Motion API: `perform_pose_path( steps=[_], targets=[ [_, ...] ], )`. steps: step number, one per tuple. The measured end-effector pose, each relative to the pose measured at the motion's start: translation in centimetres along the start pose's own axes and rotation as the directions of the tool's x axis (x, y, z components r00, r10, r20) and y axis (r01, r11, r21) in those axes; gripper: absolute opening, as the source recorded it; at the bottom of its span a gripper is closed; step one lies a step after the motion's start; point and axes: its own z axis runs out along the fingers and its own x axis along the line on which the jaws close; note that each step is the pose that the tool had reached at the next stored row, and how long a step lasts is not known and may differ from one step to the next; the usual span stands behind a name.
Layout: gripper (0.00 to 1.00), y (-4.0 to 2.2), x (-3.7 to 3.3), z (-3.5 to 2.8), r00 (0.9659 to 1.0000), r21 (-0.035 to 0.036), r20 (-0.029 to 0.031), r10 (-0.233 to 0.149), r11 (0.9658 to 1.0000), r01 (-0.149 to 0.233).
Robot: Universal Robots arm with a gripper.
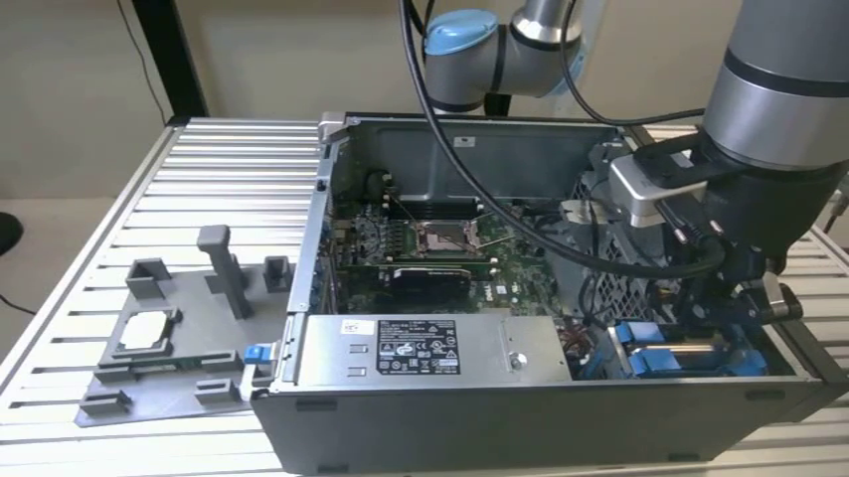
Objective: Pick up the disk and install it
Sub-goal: 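Insert the first disk wire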
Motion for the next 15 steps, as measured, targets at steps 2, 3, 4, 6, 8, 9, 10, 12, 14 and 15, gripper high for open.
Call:
perform_pose_path(
  steps=[2, 3, 4, 6, 8, 9, 10, 12, 14, 15],
  targets=[
    [1.00, 0.00, 0.00, 0.00, 1.0000, 0.0000, -0.0001, 0.000, 1.0000, 0.000],
    [1.00, 0.00, 0.00, -0.01, 1.0000, -0.0001, -0.0001, 0.000, 1.0000, 0.000],
    [1.00, 0.00, 0.00, -0.03, 1.0000, -0.0005, -0.0002, 0.000, 1.0000, 0.000],
    [1.00, -0.04, 0.02, -0.27, 1.0000, -0.0039, -0.0001, 0.000, 1.0000, 0.000],
    [1.00, -0.21, 0.04, -1.08, 1.0000, -0.0040, 0.0003, 0.000, 1.0000, 0.000],
    [1.00, -0.31, 0.06, -1.51, 1.0000, -0.0039, 0.0006, 0.000, 1.0000, 0.000],
    [1.00, -0.37, 0.08, -1.82, 1.0000, -0.0039, 0.0009, 0.000, 1.0000, 0.000],
    [1.00, -0.37, 0.24, -1.82, 1.0000, -0.0039, 0.0039, 0.001, 1.0000, -0.001],
    [1.00, -0.37, 0.69, -1.83, 1.0000, -0.0038, 0.0081, 0.002, 1.0000, -0.002],
    [0.00, -0.37, 0.96, -1.82, 1.0000, -0.0049, 0.0082, 0.002, 1.0000, -0.002]
  ],
)
